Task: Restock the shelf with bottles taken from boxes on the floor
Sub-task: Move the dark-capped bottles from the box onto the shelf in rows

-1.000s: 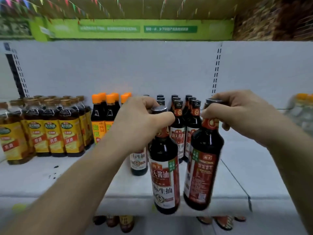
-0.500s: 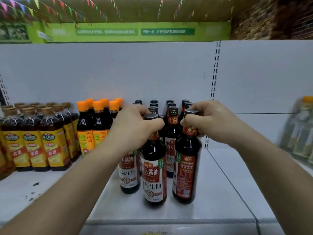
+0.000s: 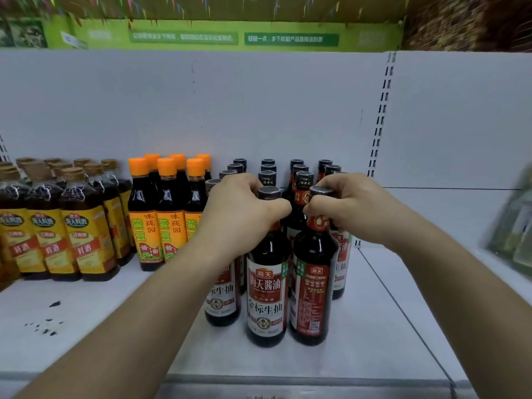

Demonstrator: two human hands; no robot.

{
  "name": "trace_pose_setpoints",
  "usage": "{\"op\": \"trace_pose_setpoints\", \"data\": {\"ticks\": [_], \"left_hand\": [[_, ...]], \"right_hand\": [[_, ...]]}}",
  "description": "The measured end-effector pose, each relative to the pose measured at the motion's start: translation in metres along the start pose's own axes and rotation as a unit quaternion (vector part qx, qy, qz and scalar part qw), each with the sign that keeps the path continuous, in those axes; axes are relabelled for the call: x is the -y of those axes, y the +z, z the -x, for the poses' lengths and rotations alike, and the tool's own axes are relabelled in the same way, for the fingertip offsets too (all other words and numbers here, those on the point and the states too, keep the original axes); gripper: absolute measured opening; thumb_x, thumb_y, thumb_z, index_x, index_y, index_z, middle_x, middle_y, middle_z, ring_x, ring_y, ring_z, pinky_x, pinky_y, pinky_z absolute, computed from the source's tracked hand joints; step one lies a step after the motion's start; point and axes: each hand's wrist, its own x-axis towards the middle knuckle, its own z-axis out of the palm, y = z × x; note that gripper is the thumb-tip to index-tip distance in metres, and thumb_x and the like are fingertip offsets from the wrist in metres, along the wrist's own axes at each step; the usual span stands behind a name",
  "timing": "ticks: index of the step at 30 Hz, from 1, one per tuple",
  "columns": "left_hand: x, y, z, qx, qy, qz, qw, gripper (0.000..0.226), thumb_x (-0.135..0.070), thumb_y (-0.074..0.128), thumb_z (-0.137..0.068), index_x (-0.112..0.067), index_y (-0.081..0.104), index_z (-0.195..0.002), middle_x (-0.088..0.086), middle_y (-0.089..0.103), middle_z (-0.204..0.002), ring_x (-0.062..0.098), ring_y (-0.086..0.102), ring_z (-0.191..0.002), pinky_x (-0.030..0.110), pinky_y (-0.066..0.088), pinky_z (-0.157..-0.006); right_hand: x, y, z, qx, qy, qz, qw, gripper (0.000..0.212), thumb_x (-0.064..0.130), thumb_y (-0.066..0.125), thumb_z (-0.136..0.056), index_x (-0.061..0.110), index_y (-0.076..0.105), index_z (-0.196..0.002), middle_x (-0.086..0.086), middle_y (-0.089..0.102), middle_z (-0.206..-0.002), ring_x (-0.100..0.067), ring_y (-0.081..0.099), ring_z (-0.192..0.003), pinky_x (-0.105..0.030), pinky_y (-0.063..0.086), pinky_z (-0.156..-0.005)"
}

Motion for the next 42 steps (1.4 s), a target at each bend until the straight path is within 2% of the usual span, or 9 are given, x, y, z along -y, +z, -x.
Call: {"op": "trace_pose_setpoints", "data": {"ticks": [6,10,13,17,20,25,29,38,42], "left_hand": [[0.008,0.008,0.015,-0.027,0.005,0.033,0.999,0.023,-0.039,0.077,-0.081,-0.021,0.065,-0.086,-0.01,0.056,-0.062,0.004,0.054,-0.056,0.02,0.043,-0.048],[0.016,0.009,0.037,-0.059,0.027,0.048,0.997,0.038,-0.045,0.077,-0.084,-0.038,0.055,-0.113,-0.01,0.056,-0.065,-0.001,0.056,-0.064,0.012,0.041,-0.053],[0.033,0.011,0.064,-0.083,0.034,0.048,0.995,0.04,-0.043,0.074,-0.086,-0.039,0.051,-0.119,-0.003,0.053,-0.068,0.006,0.055,-0.065,0.018,0.041,-0.055],[0.059,0.022,0.102,-0.035,-0.018,0.049,0.998,0.034,-0.045,0.072,-0.084,-0.049,0.045,-0.106,-0.003,0.056,-0.073,0.008,0.056,-0.066,0.025,0.047,-0.055],[0.078,0.032,0.12,-0.004,-0.061,0.022,0.998,0.04,-0.049,0.072,-0.084,-0.048,0.041,-0.108,-0.004,0.055,-0.073,0.008,0.057,-0.068,0.036,0.052,-0.062],[0.09,0.042,0.13,0.056,-0.1,-0.057,0.992,0.06,-0.063,0.069,-0.083,-0.043,0.033,-0.128,-0.018,0.059,-0.086,0.003,0.059,-0.08,0.03,0.046,-0.066],[0.092,0.047,0.127,0.084,-0.109,-0.142,0.98,0.066,-0.075,0.062,-0.08,-0.039,0.039,-0.131,-0.019,0.063,-0.12,0.012,0.062,-0.103,0.03,0.046,-0.074],[0.093,0.05,0.125,0.099,-0.083,-0.224,0.966,0.058,-0.082,0.047,-0.085,-0.033,0.04,-0.114,-0.01,0.066,-0.111,0.018,0.066,-0.1,0.035,0.053,-0.076],[0.093,0.051,0.124,0.105,-0.071,-0.254,0.959,0.061,-0.083,0.043,-0.086,-0.03,0.041,-0.116,-0.007,0.067,-0.114,0.021,0.066,-0.102,0.034,0.052,-0.077]], "right_hand": [[-0.006,0.006,0.008,-0.03,-0.002,-0.031,0.999,0.02,0.031,0.074,-0.085,0.011,0.071,-0.088,-0.007,0.065,-0.071,-0.014,0.057,-0.06,-0.036,0.044,-0.063],[-0.017,0.016,0.019,-0.07,-0.006,-0.061,0.996,0.021,0.035,0.081,-0.08,0.019,0.074,-0.091,-0.008,0.07,-0.075,-0.025,0.068,-0.07,-0.045,0.054,-0.072],[-0.032,0.029,0.032,-0.126,-0.003,-0.055,0.99,0.031,0.042,0.085,-0.075,0.03,0.073,-0.101,0.007,0.054,-0.062,-0.008,0.054,-0.059,-0.033,0.044,-0.062],[-0.052,0.056,0.061,-0.187,0.037,-0.105,0.976,0.047,0.054,0.086,-0.069,0.043,0.06,-0.107,0.006,0.056,-0.079,-0.002,0.058,-0.066,-0.028,0.053,-0.056],[-0.067,0.081,0.078,-0.22,0.055,-0.098,0.969,0.06,0.058,0.089,-0.064,0.046,0.052,-0.109,0.01,0.061,-0.105,-0.008,0.064,-0.089,-0.03,0.054,-0.069],[-0.086,0.111,0.086,-0.224,0.079,-0.074,0.968,0.079,0.054,0.092,-0.06,0.034,0.049,-0.123,0.014,0.057,-0.119,0.002,0.057,-0.103,-0.023,0.047,-0.08],[-0.092,0.112,0.086,-0.211,0.086,-0.094,0.969,0.072,0.049,0.095,-0.059,0.035,0.052,-0.116,0.017,0.064,-0.111,0.004,0.061,-0.096,-0.023,0.049,-0.078],[-0.1,0.094,0.086,-0.131,0.072,-0.208,0.967,0.046,0.019,0.091,-0.072,0.028,0.069,-0.111,0.015,0.076,-0.105,-0.001,0.071,-0.097,-0.03,0.055,-0.088],[-0.107,0.099,0.09,-0.138,0.071,-0.171,0.973,0.052,0.03,0.091,-0.072,0.043,0.068,-0.117,0.024,0.072,-0.108,0.003,0.068,-0.097,-0.027,0.054,-0.085]]}}
